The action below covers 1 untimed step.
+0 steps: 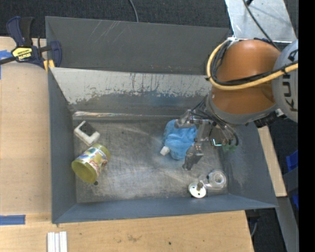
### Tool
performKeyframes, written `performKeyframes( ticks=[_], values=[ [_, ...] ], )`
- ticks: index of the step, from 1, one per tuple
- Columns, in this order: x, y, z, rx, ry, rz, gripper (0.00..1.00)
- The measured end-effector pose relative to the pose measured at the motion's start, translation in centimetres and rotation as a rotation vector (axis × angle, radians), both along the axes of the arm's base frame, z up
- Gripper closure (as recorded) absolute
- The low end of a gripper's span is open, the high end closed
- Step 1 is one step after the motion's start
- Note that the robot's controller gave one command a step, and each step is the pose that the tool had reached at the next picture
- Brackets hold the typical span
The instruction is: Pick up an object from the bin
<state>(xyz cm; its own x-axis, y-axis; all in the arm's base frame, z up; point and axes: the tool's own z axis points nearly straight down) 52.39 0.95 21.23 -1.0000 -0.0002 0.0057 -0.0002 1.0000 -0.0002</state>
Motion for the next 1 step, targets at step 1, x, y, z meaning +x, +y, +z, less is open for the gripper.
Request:
performKeyframes(
  ticks=[1],
  values=[
    [0.17,0.0,0.44,0.0,-0.009,0.0,0.0]
  ],
)
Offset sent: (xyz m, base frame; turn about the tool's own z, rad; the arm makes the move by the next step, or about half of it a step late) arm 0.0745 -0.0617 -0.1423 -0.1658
